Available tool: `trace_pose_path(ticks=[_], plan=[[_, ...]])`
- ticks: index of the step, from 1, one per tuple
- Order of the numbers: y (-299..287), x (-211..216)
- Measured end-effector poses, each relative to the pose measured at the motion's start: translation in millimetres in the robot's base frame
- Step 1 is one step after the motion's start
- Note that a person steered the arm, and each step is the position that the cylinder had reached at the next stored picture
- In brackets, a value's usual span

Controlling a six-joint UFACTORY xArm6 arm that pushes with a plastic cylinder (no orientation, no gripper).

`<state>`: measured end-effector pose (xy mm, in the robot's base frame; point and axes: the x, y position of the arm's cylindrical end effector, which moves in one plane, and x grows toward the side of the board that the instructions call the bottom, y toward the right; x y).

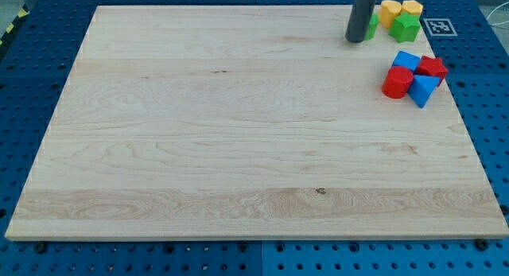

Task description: Push the green circle to the green star

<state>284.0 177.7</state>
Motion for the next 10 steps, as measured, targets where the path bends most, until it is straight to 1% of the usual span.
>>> trace_pose_path(ticks=[1, 2, 3, 4, 5, 6, 7, 9, 10], plan=[[21.6, 0.0], [29.2, 0.0], [-5.8, 0.9], [-60.1, 0.6], [-98.9, -17.1], [-100.9, -54.3], [-80.2, -63.7], [-7.6, -62.1], [15.5, -56.9]])
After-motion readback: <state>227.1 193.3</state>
